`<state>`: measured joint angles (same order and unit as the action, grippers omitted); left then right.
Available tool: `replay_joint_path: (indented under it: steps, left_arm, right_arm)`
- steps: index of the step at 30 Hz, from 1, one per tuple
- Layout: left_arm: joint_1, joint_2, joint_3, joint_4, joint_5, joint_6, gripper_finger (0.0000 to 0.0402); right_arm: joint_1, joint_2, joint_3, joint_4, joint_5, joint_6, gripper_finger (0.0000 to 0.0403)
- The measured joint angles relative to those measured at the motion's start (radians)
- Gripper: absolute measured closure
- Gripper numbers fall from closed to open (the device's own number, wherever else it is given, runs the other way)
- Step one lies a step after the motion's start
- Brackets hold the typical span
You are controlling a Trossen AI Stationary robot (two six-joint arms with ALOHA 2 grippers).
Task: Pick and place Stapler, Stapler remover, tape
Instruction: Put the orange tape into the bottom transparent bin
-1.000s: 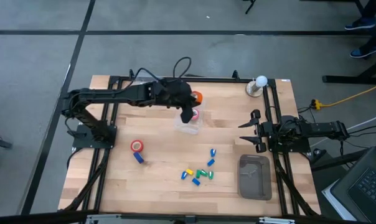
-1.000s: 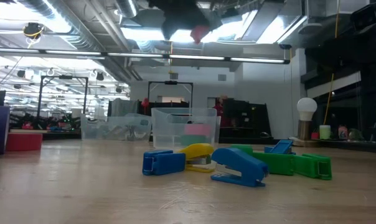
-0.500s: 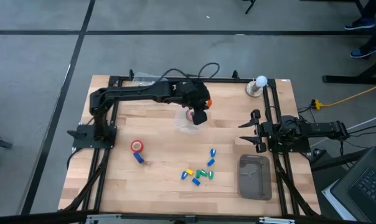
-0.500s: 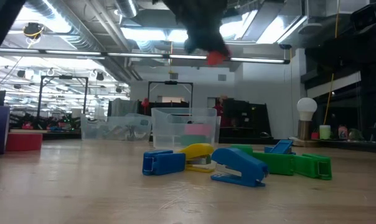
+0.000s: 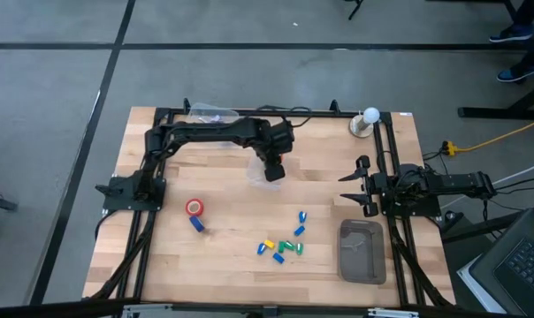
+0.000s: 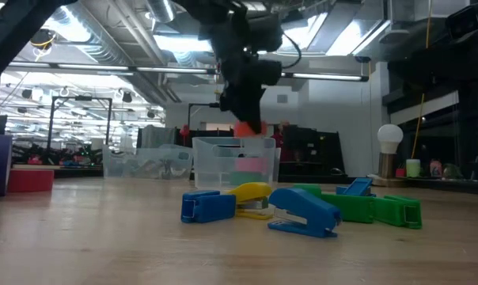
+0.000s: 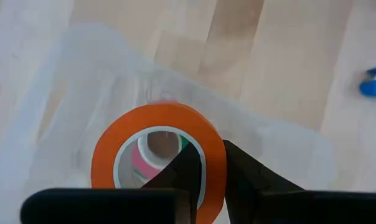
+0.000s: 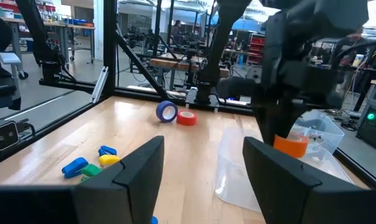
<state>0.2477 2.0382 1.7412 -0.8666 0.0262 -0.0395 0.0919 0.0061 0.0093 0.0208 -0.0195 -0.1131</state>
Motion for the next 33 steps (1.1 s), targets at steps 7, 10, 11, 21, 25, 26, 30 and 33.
replay_joint_path:
  steps: [7, 10, 11, 21, 25, 26, 30, 33]
  left_arm:
    - [0.013, 0.032, -0.004, 0.000, 0.000, 0.001, 0.0357]
    - [0.018, 0.057, -0.005, 0.012, 0.000, 0.001, 0.0357]
    - [0.018, 0.065, -0.005, 0.003, -0.001, 0.001, 0.0357]
    - [0.016, 0.090, -0.004, -0.004, -0.008, 0.001, 0.0356]
    - [0.017, 0.088, -0.004, 0.005, -0.008, 0.001, 0.0344]
    - [0.017, 0.088, -0.004, 0.004, -0.009, 0.001, 0.0339]
    - [0.017, 0.088, -0.004, 0.004, -0.009, 0.001, 0.0317]
    - [0.017, 0.088, -0.004, 0.003, -0.010, 0.001, 0.0307]
  right_arm:
    - [0.000, 0.000, 0.000, 0.000, 0.000, 0.000, 0.0178]
    - [0.000, -0.001, 0.000, 0.001, 0.000, 0.000, 0.0178]
    - [0.000, -0.001, 0.000, 0.001, 0.000, 0.000, 0.0178]
    - [0.000, -0.002, 0.000, 0.000, 0.000, 0.000, 0.0178]
    - [0.000, -0.002, 0.000, 0.000, 0.000, 0.000, 0.0178]
    - [0.000, -0.002, 0.000, 0.000, 0.000, 0.000, 0.0178]
    - [0.000, -0.002, 0.000, 0.000, 0.000, 0.000, 0.0178]
    - [0.000, -0.002, 0.000, 0.000, 0.000, 0.000, 0.0178]
